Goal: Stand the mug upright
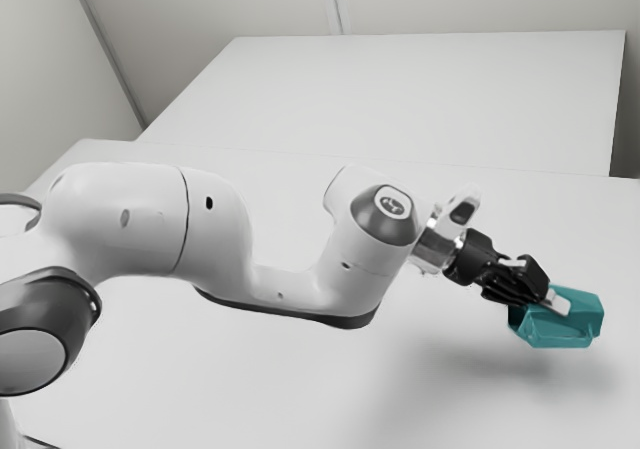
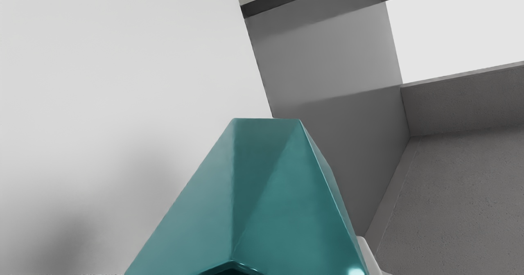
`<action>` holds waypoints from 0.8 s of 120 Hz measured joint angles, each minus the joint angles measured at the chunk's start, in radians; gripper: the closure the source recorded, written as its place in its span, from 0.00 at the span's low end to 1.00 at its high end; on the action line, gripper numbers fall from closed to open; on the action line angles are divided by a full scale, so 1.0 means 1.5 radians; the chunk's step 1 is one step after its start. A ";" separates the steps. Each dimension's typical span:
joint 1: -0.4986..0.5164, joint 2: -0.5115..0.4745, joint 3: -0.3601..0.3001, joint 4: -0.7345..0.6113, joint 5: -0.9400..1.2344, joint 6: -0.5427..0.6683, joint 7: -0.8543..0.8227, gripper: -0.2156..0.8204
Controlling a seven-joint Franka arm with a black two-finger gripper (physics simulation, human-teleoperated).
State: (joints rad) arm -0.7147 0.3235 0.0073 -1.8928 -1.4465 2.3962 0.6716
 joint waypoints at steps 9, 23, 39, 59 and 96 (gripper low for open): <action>0.010 -0.057 0.001 -0.036 0.036 0.017 -0.002 0.94; 0.052 -0.128 0.001 -0.066 0.175 0.033 -0.022 0.95; 0.117 -0.174 0.003 -0.072 0.406 0.006 -0.073 0.96; 0.179 -0.197 0.032 -0.071 0.658 -0.081 -0.152 0.96; 0.266 -0.262 0.051 -0.111 0.931 -0.257 -0.281 0.97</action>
State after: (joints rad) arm -0.3150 -0.0693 0.0833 -2.0600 -0.0502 2.0106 0.2508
